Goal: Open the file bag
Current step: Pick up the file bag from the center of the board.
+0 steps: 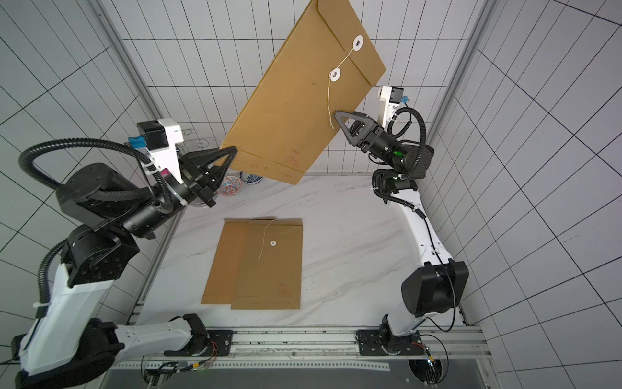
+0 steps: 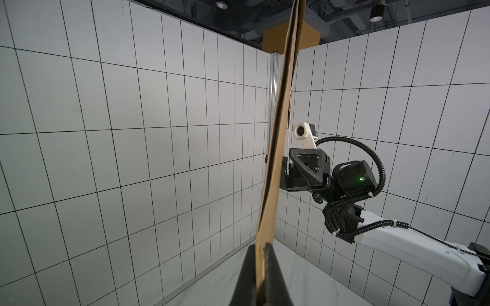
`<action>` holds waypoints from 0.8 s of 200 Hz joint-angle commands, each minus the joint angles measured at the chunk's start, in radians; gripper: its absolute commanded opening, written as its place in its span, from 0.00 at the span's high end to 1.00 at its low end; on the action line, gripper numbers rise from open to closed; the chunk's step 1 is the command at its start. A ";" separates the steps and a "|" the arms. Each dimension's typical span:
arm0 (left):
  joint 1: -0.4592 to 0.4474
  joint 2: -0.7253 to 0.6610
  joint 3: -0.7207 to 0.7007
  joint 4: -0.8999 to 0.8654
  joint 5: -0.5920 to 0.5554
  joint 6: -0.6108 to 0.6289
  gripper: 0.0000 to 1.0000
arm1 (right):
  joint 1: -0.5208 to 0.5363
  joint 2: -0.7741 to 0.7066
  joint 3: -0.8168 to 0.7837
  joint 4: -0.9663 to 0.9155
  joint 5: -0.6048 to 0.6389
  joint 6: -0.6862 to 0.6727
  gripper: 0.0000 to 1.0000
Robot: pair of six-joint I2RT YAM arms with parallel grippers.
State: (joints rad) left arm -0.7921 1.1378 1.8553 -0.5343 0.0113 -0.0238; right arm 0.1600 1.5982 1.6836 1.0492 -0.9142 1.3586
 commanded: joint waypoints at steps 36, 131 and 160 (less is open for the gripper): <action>-0.001 -0.040 -0.041 0.037 -0.057 -0.023 1.00 | 0.012 -0.031 0.029 0.089 0.014 0.044 0.78; 0.038 -0.042 -0.046 -0.153 -0.104 -0.080 0.15 | -0.088 -0.113 0.018 -0.199 -0.122 -0.200 1.00; 0.270 0.015 -0.017 -0.150 0.265 -0.179 0.07 | -0.131 -0.183 0.023 -0.591 -0.257 -0.536 1.00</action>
State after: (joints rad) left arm -0.6647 1.1110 1.8126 -0.6529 -0.0044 -0.1112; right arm 0.0593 1.4860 1.6836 0.7738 -1.0500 1.1156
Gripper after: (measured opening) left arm 0.908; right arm 0.047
